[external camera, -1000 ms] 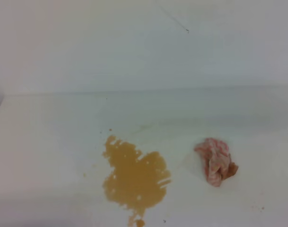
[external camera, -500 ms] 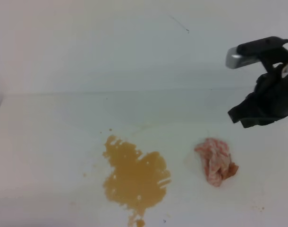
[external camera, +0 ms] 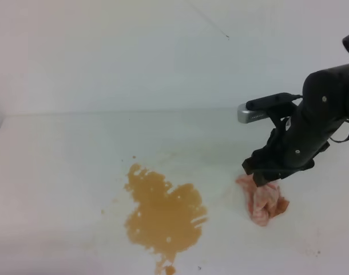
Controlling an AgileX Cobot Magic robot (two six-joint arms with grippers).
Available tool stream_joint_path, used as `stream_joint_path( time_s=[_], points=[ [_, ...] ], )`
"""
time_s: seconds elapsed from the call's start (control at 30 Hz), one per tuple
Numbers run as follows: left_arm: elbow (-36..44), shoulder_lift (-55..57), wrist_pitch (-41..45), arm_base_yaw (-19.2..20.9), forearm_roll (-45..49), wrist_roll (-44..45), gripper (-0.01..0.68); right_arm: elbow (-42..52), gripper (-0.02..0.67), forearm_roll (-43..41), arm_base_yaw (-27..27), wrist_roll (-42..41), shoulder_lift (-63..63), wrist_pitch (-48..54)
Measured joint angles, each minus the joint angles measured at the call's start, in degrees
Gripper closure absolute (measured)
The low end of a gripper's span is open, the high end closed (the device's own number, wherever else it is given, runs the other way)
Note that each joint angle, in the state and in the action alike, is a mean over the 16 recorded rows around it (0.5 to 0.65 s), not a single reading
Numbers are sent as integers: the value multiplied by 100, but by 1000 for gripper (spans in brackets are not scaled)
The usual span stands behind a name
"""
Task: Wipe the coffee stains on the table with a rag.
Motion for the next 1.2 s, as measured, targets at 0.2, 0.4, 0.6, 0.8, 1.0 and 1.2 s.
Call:
stream_joint_path(
  time_s=[0.2,0.4,0.6,0.8,1.0,1.2],
  points=[
    [0,0,0,0,0,0,675,-1,232,-45,0,45,439,-365],
    [0,0,0,0,0,0,675,-2,349,-92,0,87,779,-480],
    [0,0,0,0,0,0,675,-85,508,11,0,-41,971,-389],
    [0,0,0,0,0,0,675,-331,632,479,86,-479,1029,-225],
    [0,0,0,0,0,0,675,-637,644,1106,495,-1130,1029,-57],
    [0,0,0,0,0,0,675,-821,647,1521,1199,-1582,1059,75]
  ],
)
